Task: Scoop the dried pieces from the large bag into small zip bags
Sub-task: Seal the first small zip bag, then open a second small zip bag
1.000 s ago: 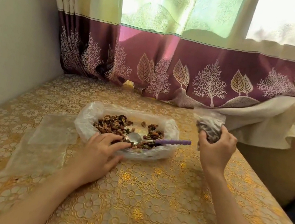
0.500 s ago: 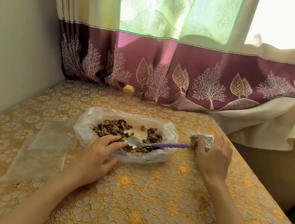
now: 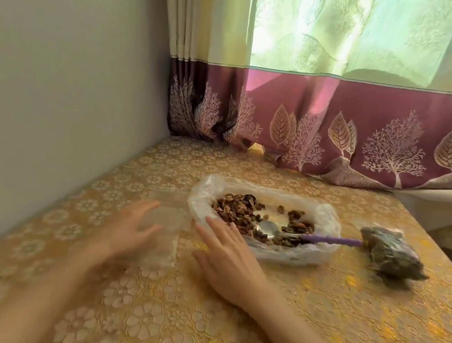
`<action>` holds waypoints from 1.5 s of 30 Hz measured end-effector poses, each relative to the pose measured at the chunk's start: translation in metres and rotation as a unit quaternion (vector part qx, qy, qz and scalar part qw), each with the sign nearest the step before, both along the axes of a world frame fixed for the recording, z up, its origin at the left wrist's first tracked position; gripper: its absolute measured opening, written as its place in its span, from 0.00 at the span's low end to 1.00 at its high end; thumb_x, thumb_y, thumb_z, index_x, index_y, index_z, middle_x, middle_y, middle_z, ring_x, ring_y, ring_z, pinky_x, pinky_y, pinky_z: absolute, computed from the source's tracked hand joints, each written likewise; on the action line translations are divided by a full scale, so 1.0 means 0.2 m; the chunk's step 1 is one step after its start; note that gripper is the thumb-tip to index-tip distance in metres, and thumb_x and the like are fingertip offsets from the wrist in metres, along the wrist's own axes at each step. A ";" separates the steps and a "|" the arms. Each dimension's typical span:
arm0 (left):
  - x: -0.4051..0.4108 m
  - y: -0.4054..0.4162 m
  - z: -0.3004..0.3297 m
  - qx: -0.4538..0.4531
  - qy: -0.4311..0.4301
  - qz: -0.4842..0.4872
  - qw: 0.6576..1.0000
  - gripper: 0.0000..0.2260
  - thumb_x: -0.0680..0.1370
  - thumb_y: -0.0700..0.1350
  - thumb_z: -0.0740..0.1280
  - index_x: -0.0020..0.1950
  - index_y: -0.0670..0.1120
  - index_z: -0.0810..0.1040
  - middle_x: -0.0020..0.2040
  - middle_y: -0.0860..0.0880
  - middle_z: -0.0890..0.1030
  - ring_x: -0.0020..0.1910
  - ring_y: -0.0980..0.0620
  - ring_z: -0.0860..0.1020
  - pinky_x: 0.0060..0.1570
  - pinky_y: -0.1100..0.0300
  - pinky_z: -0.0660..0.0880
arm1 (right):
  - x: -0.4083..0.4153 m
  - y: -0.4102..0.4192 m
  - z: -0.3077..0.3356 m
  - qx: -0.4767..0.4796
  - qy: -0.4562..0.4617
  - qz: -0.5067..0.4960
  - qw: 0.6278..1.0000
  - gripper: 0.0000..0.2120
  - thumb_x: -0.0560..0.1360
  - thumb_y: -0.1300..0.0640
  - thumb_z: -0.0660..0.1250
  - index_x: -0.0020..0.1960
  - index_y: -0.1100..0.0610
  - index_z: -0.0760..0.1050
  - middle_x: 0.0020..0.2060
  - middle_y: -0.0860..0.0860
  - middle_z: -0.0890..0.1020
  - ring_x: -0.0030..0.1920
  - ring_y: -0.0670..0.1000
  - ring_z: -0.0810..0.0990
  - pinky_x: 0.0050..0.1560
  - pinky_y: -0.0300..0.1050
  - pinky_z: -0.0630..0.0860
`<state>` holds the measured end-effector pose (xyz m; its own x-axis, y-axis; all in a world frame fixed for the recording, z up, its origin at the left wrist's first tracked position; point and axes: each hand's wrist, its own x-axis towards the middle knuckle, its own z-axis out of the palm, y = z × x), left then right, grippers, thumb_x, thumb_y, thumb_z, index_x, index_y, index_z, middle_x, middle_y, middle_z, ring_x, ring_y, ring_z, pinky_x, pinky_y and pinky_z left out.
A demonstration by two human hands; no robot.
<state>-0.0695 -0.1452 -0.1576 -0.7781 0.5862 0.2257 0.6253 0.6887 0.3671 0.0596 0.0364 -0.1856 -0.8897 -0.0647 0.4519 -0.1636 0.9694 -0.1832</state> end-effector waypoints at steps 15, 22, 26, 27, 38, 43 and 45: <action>-0.11 0.09 0.01 0.222 0.118 0.090 0.964 0.10 0.79 0.42 0.61 0.55 0.45 0.79 0.41 0.53 0.81 0.30 0.55 0.75 0.31 0.62 0.75 | -0.08 0.00 -0.04 -0.026 -0.082 -0.007 0.996 0.30 0.80 0.41 0.50 0.77 0.49 0.44 0.77 0.46 0.47 0.75 0.42 0.42 0.70 0.36 0.32; -0.07 0.16 0.25 0.653 -0.229 0.002 0.722 0.07 0.78 0.40 0.62 0.47 0.46 0.80 0.34 0.52 0.82 0.40 0.51 0.82 0.41 0.56 0.80 | -0.07 0.02 0.03 -0.358 -0.038 -0.006 0.933 0.30 0.77 0.43 0.58 0.75 0.52 0.57 0.70 0.46 0.69 0.65 0.40 0.70 0.63 0.32 0.68; -0.02 0.21 0.18 0.640 -0.319 -0.076 0.695 0.10 0.75 0.40 0.63 0.39 0.47 0.83 0.33 0.50 0.81 0.36 0.50 0.82 0.38 0.56 0.80 | -0.05 0.05 0.06 -0.514 -0.007 0.014 0.857 0.31 0.74 0.44 0.60 0.72 0.56 0.64 0.63 0.48 0.76 0.57 0.38 0.76 0.53 0.28 0.73; -0.02 0.22 0.16 0.632 -0.325 -0.076 0.699 0.09 0.73 0.41 0.64 0.39 0.48 0.83 0.34 0.50 0.81 0.37 0.50 0.83 0.38 0.57 0.80 | -0.05 0.06 0.06 -0.528 -0.007 0.018 0.849 0.30 0.73 0.43 0.60 0.70 0.57 0.67 0.62 0.48 0.78 0.57 0.40 0.77 0.55 0.31 0.74; -0.03 0.23 0.09 0.575 -0.226 0.028 0.786 0.07 0.77 0.42 0.64 0.54 0.47 0.77 0.42 0.49 0.82 0.40 0.51 0.82 0.37 0.63 0.78 | -0.07 0.12 0.05 -0.685 -0.002 0.051 0.726 0.05 0.72 0.62 0.68 0.43 0.58 0.83 0.36 0.53 0.84 0.37 0.47 0.81 0.40 0.35 0.78; 0.05 0.24 0.11 0.389 0.083 0.099 0.912 0.18 0.75 0.43 0.67 0.63 0.49 0.68 0.50 0.53 0.71 0.48 0.58 0.70 0.48 0.66 0.70 | -0.07 0.12 0.05 -0.670 -0.012 0.034 0.741 0.03 0.69 0.57 0.71 0.40 0.57 0.81 0.31 0.48 0.82 0.33 0.42 0.78 0.36 0.31 0.75; 0.12 0.26 0.11 0.357 0.084 0.017 0.930 0.07 0.75 0.43 0.66 0.53 0.49 0.73 0.44 0.53 0.74 0.41 0.61 0.71 0.41 0.70 0.71 | -0.07 0.11 0.04 -0.641 -0.011 0.024 0.767 0.04 0.72 0.58 0.70 0.39 0.57 0.79 0.29 0.46 0.80 0.31 0.40 0.76 0.34 0.30 0.72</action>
